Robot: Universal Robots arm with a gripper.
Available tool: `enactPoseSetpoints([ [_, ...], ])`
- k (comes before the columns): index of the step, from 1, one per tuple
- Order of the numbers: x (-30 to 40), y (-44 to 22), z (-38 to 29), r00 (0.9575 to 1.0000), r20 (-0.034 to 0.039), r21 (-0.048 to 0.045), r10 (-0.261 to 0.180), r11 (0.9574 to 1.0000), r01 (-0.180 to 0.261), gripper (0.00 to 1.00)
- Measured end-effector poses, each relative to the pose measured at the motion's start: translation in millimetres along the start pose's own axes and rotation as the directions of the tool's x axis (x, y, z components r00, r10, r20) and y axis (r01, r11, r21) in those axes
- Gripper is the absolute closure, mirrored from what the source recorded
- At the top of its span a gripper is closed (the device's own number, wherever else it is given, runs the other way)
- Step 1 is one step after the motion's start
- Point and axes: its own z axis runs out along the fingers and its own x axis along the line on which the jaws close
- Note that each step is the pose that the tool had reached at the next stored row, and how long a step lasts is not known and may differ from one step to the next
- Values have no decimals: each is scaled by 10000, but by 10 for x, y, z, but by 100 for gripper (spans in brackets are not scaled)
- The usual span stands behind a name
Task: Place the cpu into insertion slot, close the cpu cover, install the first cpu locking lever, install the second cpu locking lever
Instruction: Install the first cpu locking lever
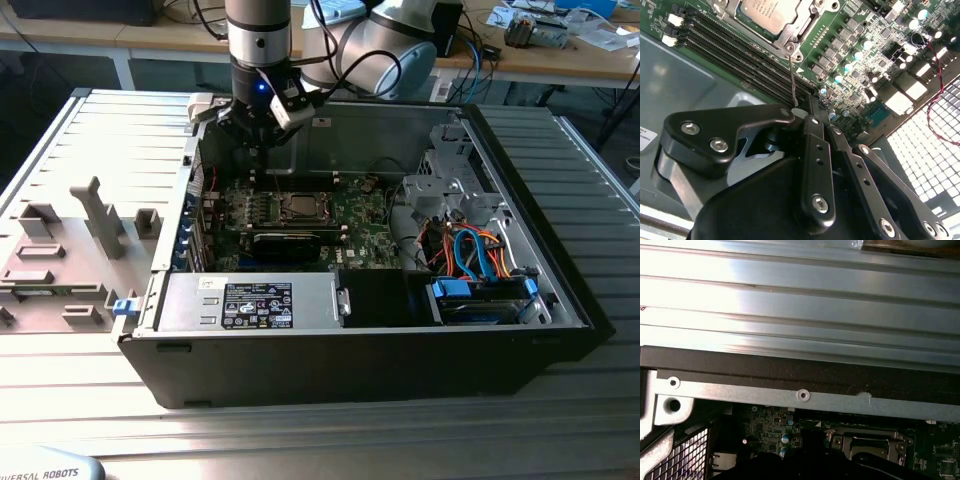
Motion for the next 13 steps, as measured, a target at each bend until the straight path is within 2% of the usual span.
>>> enactPoseSetpoints([
  [13, -54, -5, -1, 10000, -4, 32, 1, 10000, -1, 89],
])
